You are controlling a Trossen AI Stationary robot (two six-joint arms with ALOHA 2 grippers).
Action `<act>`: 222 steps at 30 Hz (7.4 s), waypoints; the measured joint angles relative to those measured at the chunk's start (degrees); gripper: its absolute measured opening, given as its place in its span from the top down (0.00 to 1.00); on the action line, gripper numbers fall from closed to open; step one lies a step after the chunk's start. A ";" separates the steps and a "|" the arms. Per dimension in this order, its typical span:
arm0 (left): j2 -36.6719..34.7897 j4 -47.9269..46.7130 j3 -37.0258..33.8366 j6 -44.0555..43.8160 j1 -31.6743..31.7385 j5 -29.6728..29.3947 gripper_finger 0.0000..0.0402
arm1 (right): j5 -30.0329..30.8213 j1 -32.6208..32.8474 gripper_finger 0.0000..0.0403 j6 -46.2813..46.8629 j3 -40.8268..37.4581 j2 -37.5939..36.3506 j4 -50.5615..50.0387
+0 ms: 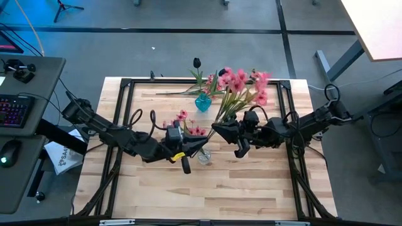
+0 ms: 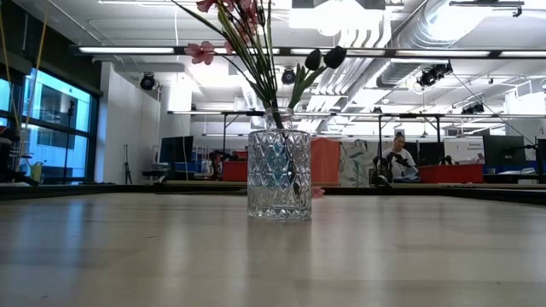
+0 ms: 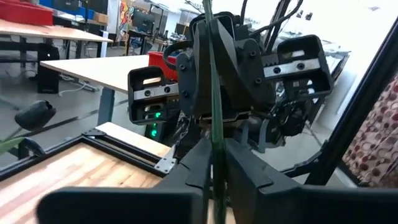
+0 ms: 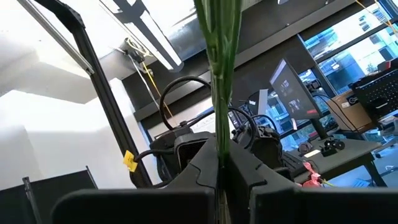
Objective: Sort flowers into vase by color
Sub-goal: Put the bottom pink flower into the transparent vase
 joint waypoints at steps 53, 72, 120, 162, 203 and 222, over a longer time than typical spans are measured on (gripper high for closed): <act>-19.34 -35.14 -14.23 -25.78 -20.17 -18.53 0.62 | -2.04 8.21 1.00 0.47 -31.37 -24.35 -7.64; -37.24 -66.94 -18.94 -38.90 -17.77 -16.82 0.62 | -1.64 7.19 1.00 0.48 -23.93 -25.37 -20.34; -15.44 -5.30 -23.87 -9.73 -0.79 12.77 0.62 | -51.97 -4.51 1.00 -2.94 12.20 -6.18 -31.85; -39.28 -22.54 -23.87 -7.77 3.72 14.78 0.62 | -6.57 11.68 1.00 -3.74 -25.98 -11.29 -10.16; -39.30 -27.32 -23.87 -8.28 3.72 14.37 0.62 | -20.35 -3.57 1.00 -35.86 11.87 9.53 -48.33; -39.29 -27.93 -23.87 -8.40 3.72 14.37 0.62 | -15.47 -4.12 0.95 -24.93 11.82 9.53 -49.58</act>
